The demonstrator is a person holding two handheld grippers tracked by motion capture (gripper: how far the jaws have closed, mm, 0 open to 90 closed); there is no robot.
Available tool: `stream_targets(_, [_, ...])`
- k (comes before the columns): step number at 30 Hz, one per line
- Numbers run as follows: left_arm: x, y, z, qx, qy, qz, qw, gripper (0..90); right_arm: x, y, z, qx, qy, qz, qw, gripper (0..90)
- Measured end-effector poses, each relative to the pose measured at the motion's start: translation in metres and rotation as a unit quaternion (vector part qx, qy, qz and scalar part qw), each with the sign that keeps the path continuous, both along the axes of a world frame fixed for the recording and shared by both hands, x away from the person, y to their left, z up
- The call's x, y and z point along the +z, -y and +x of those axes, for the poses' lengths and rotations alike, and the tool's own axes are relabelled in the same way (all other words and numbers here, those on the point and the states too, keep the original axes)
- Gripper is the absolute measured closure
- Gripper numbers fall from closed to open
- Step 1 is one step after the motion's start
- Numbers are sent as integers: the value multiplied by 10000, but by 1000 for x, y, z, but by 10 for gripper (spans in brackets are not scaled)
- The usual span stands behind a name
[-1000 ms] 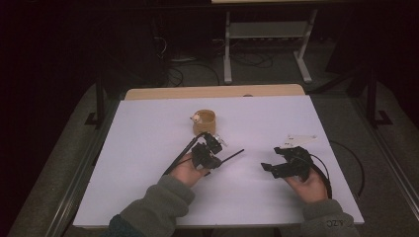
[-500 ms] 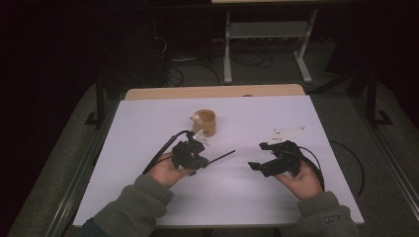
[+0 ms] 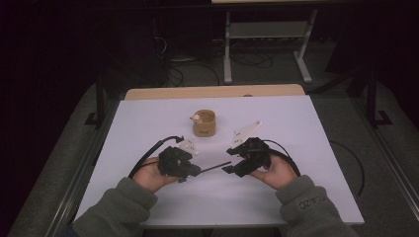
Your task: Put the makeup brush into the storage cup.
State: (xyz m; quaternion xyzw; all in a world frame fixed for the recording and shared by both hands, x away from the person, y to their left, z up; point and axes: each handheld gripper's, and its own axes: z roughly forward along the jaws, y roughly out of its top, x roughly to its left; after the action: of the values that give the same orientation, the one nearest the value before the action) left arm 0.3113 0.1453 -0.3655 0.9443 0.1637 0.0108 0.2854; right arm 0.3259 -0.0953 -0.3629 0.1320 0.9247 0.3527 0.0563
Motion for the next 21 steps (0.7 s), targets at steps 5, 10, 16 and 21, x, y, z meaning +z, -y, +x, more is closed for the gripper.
stream_targets(5, [-2,0,-5,-398,39,41,9992,860,-12,-14,2,493,-142,-261,9983,465])
stream_targets(10, [-4,0,-7,-540,-24,-1,9985,860,-18,-22,0,780,-156,-448,9958,562])
stream_targets(16, [-3,2,-10,-672,-28,-53,9977,860,-24,-28,-2,1035,-227,-586,9926,630])
stream_targets(21, [-3,1,-10,-726,-29,-21,9974,860,-29,-32,-3,1198,-390,-658,9898,781])
